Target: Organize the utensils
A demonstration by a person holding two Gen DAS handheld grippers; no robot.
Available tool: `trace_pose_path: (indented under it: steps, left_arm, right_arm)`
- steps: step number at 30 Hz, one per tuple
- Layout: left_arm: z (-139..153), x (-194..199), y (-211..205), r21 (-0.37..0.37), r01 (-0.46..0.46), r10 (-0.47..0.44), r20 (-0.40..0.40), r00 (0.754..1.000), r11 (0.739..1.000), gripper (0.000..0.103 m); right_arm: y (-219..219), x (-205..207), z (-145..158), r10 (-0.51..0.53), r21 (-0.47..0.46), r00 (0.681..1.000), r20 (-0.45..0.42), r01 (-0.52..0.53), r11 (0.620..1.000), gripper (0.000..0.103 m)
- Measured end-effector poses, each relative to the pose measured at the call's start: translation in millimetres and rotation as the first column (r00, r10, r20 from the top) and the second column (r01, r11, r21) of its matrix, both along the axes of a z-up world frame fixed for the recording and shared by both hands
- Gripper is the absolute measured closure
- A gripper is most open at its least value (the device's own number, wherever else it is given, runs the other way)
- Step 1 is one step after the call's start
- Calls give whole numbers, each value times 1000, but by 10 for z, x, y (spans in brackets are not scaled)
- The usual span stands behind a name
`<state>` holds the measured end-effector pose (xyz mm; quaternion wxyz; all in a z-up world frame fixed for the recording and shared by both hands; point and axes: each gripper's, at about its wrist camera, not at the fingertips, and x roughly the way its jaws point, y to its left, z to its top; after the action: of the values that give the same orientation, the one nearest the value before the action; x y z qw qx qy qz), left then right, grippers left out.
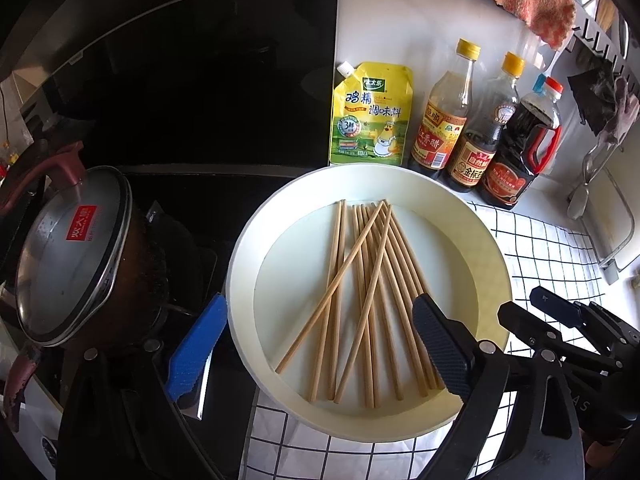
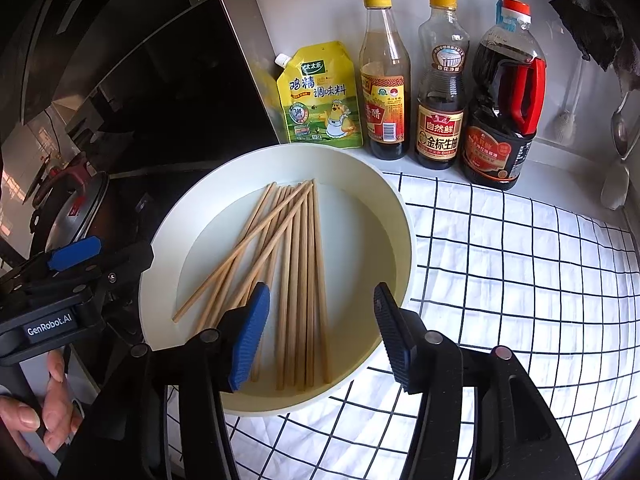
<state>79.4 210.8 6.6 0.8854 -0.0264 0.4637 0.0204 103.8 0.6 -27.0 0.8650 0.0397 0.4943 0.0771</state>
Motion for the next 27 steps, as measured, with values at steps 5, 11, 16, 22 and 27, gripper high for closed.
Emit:
trace_pose_path:
  steps: [5,11,16,22,27]
  left_arm:
    - [39,-6,5,3,-1,1,13,1000,1000,8]
    - [38,-5,13,8,-12,11,11,1000,1000,8]
    - [56,-3,20,33,-23,22,20,1000,999,8]
    - [42,10,-13,67,-12,12,10,1000,998,8]
    - [6,22,-28,69,-6,6,-4,1000,998,8]
  right_arm:
    - [-14,-2,10,-2,2,1000,0,2,1000,49]
    - [-25,-8,11,-2,6,1000,-3,3,1000,49]
    - [-29,-11,-8,1,8,1000,-9,-1,1000,49]
    - [-23,-2,-26,2,7,1000,-14,-2,1000,49]
    - [-11,9,-44,4,6,1000,-21,-4,1000,49]
